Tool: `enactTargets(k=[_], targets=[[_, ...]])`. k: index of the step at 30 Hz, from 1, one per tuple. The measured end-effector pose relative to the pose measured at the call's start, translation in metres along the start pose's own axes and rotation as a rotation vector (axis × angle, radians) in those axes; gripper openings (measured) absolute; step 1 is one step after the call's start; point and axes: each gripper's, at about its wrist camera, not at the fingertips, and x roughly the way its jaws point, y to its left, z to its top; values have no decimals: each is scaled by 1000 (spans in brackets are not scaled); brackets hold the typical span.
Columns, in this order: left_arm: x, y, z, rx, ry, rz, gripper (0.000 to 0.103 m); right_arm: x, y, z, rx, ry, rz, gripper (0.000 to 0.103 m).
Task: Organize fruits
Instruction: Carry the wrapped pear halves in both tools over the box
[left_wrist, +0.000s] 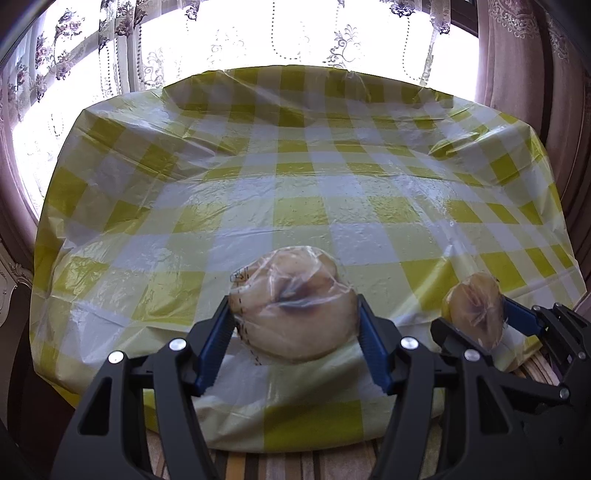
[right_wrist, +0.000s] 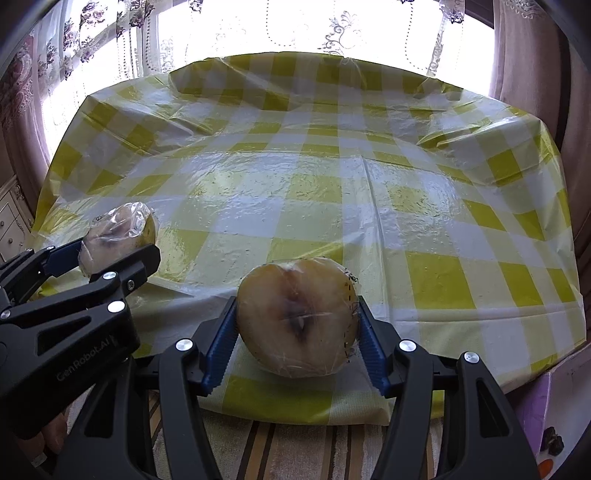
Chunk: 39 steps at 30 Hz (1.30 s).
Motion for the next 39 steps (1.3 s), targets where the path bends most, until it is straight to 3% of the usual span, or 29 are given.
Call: enactTargets(k=[15, 28, 39], targets=[[-12, -4, -5, 13, 5, 15, 64, -18, -27, -11, 100, -10, 62, 59], [-23, -34, -11, 97, 10, 29, 64, -45, -64, -30, 208, -27, 129, 59], [-33, -69, -13, 170, 5, 4, 64, -77, -113, -54, 299, -43, 87, 59]])
